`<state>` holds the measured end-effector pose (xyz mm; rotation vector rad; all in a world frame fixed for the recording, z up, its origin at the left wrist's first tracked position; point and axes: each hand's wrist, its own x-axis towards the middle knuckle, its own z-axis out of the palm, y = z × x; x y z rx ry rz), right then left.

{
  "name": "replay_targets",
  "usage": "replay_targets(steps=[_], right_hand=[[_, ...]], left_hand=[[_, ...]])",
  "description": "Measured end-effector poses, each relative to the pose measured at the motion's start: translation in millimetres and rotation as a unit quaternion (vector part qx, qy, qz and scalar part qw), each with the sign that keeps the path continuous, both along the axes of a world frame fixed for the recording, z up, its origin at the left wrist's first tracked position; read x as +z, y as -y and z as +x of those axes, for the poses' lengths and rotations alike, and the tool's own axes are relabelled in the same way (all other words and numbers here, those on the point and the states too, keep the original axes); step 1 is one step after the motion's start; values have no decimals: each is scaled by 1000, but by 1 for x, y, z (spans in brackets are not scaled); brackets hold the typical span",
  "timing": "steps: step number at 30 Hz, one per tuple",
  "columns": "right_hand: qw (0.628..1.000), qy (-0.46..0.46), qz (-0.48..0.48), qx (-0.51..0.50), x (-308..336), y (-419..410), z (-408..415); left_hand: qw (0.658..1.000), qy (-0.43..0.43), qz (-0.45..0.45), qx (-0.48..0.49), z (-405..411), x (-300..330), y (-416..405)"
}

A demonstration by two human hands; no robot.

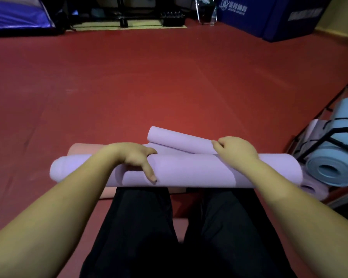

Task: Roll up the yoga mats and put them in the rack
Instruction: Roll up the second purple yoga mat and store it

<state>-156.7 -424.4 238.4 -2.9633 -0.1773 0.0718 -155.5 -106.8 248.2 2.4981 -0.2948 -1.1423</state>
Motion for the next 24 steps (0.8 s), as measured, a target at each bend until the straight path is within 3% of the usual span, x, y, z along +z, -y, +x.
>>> replay_targets(steps=[3, 6, 12, 14, 18, 20, 22, 24], right_hand=[[998, 62, 7, -5, -14, 2, -22], [993, 109, -44, 20, -38, 2, -38], [992, 112, -54, -20, -38, -2, -30], [993, 96, -58, -21, -34, -5, -25], [994, 82, -71, -29, -29, -6, -15], [997, 51, -56, -33, -26, -7, -9], [998, 18, -47, -35, -20, -7, -5], [998, -1, -47, -36, -16, -9, -2]], left_hand=[[997, -57, -30, 35, 10, -2, -1], [989, -117, -52, 72, 20, -6, -1], [989, -100, -71, 85, 19, -5, 3], [991, -34, -96, 91, 16, -8, 0], [971, 221, -94, 21, 1, -22, -8], [938, 342, -40, -33, -18, -33, -6], [882, 456, 67, -99, -36, -52, -2], [851, 485, 155, -129, -44, -65, 3]])
